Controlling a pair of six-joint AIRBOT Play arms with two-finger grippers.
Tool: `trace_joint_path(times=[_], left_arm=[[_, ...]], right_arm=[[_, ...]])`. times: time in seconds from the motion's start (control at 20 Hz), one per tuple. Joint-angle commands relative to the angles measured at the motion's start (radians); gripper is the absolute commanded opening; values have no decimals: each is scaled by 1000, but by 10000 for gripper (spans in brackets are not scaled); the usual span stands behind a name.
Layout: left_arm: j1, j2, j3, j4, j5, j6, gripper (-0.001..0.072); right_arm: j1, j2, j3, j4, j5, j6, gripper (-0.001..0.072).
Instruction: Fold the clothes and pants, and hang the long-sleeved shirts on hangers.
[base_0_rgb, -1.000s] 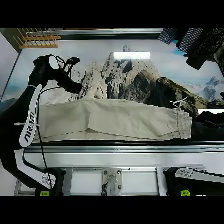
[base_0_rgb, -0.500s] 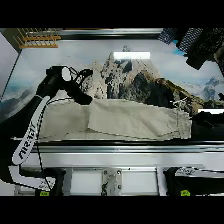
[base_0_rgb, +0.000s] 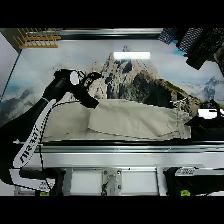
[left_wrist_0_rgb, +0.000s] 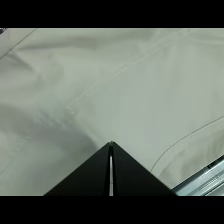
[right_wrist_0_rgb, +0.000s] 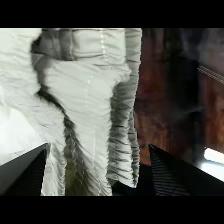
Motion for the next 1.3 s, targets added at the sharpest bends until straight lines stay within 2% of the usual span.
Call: trace_joint_path(times=[0.0, 0.6, 0.65, 0.7, 0.75, 0.8, 0.95, 1.15, 1.25], left_arm=[[-3, 1, 0, 0, 4, 2, 5], [-3, 1, 0, -1, 26, -1, 5], [-3, 1, 0, -2, 26, -1, 4], [-3, 1, 0, -1, 27, -1, 5], [-3, 1, 0, -2, 30, -2, 4], [-3, 1, -1, -9, 35, -11, 5], [-2, 1, -1, -71, 68, -38, 4], [-3, 1, -96, -80, 138, -200, 4], [-5, 1, -179, -134, 173, -225, 4]], right_arm=[[6, -26, -4, 2, -6, -3, 720], [93, -50, -4, 43, -3, -2, 710], [93, -50, -4, 43, -2, -3, 577], [93, -50, -4, 43, -3, -3, 295], [93, -50, -4, 43, -3, -3, 101], [93, -50, -3, 43, -3, -4, 15], [93, -49, -3, 42, -3, -3, 19], [93, -39, 9, 20, -1, 5, 18], [92, -32, 30, -25, 8, 42, 18]])
